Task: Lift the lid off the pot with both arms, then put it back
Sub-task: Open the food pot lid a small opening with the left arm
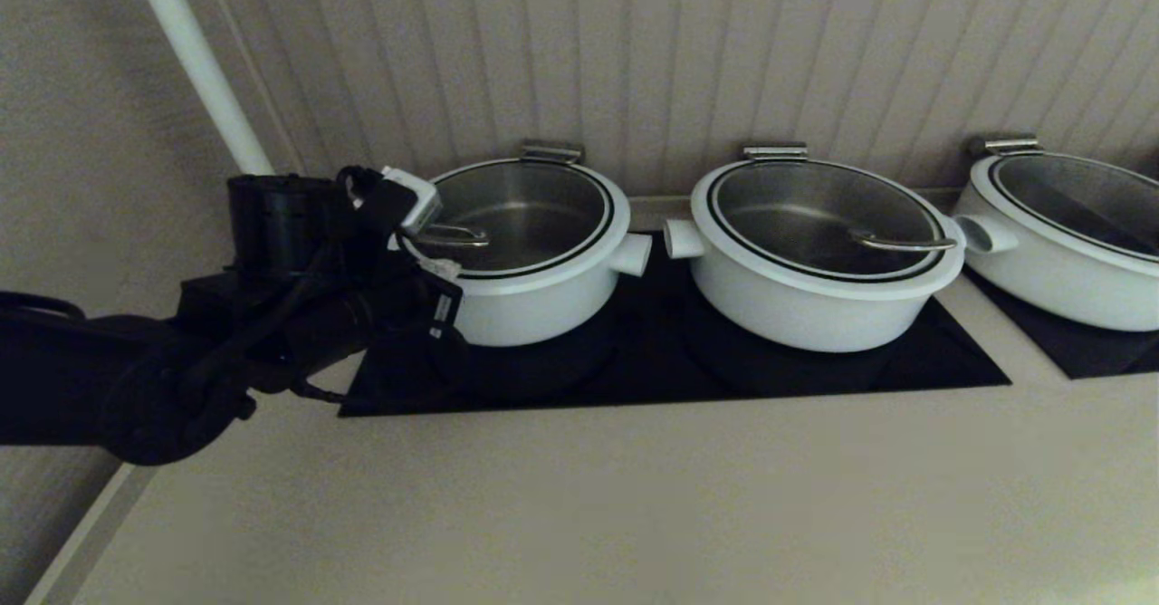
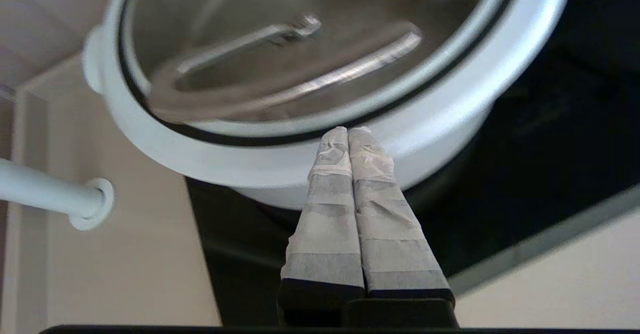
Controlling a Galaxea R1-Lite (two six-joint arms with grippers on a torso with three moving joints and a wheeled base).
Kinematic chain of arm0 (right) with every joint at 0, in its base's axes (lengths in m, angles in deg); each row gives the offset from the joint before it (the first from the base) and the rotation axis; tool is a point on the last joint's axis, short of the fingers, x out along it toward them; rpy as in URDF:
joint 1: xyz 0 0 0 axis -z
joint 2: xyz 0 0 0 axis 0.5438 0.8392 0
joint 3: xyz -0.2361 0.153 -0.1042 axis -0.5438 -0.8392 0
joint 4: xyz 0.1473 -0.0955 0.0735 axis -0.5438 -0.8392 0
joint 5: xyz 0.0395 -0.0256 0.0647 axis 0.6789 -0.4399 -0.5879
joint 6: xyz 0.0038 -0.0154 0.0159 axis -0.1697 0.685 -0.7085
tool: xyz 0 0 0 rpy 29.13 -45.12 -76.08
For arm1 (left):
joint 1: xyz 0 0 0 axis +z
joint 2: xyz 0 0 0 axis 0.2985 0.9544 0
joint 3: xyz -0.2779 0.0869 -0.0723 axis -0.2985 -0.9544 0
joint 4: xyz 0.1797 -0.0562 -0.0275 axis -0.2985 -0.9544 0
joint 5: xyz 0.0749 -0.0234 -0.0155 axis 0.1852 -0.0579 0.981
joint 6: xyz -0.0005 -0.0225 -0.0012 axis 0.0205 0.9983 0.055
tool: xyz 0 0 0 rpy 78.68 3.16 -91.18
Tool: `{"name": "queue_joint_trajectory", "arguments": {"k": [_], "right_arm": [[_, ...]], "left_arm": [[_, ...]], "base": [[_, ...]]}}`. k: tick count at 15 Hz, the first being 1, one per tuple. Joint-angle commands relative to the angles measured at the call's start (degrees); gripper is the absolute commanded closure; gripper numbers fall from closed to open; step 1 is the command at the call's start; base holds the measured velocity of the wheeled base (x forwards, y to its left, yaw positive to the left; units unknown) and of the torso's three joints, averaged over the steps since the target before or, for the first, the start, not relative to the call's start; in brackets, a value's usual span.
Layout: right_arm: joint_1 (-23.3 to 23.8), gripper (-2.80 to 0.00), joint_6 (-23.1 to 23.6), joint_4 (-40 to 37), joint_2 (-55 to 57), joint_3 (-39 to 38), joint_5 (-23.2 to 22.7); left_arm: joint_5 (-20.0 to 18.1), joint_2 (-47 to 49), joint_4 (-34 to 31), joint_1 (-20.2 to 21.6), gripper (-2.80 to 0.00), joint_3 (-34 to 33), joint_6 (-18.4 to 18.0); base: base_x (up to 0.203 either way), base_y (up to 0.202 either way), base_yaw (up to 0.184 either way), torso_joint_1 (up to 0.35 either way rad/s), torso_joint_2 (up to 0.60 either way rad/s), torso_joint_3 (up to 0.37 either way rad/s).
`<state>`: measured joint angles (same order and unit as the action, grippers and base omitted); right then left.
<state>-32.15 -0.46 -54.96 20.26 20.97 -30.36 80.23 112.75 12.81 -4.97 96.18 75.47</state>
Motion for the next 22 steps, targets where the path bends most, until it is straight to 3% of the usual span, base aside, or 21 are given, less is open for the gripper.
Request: {"name": "queue_joint_trajectory", "arguments": {"k": [1,19,22], "right_arm": [[0.0,0.0,0.1,0.0,0.1,0.0,-0.1],[0.0,0.0,0.2,0.0,0.1,0.0,0.0],[0.0,0.0,0.2,0.0,0.1,0.0,0.1]], "left_arm": [[0.1,0.9,0.9,1.1,0.0,0.0,-0.1],[1.2,3.8,1.3,2.6,0.0,3.8,0.1],[2.3,5.8,7.5,2.8,0.0,3.7,-0.1]], "base": [[0.0,0.0,0.0,0.0,0.0,0.0],[0.0,0.0,0.0,0.0,0.0,0.0],[0.0,0.0,0.0,0.0,0.0,0.0]]}}
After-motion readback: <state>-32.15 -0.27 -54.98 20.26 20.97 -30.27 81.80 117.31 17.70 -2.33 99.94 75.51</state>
